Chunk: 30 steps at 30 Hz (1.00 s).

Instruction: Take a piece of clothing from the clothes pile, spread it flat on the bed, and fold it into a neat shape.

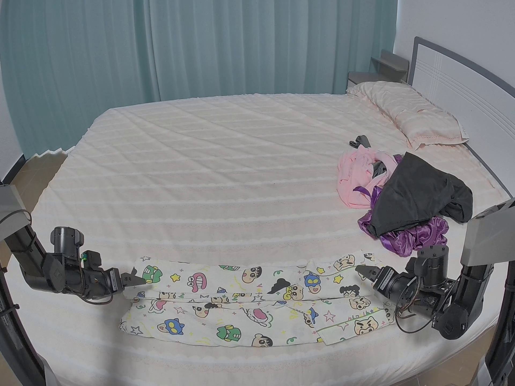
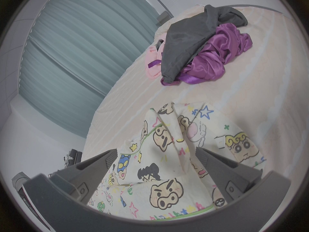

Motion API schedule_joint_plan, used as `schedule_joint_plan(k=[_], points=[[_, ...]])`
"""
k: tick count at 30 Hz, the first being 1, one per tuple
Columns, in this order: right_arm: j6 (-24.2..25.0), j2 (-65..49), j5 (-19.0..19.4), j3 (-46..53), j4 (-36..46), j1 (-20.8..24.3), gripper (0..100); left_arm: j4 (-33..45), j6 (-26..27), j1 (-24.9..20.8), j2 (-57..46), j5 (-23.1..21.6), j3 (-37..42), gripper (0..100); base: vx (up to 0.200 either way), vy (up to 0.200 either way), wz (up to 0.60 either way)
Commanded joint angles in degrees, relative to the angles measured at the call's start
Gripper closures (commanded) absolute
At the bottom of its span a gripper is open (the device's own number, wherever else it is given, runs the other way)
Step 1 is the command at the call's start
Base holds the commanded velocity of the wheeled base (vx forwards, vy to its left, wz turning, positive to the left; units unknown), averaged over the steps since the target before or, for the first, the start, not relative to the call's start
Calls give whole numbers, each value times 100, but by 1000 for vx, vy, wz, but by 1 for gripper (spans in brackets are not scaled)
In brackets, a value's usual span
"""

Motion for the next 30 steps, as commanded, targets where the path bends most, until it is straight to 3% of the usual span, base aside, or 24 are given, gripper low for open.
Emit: schedule_joint_plan(k=[1, 13, 20, 21, 30], points=[[-59, -223, -26, 88, -12, -17, 0, -36, 54, -366, -54, 300, 192, 0, 0, 0, 0], [-68, -320, -35, 97, -12, -26, 0, -54, 63, -928, 385, 651, 104, 0, 0, 0, 0], [-68, -311, -35, 114, -12, -26, 0, -62, 63, -990, 473, 660, 69, 0, 0, 0, 0], [-68, -311, -35, 114, -21, -26, 0, -62, 54, -990, 473, 660, 42, 100, 0, 0, 0], [-59, -311, -26, 114, -21, -52, 0, -89, -16, -972, 394, 643, 121, 100, 0, 0, 0]])
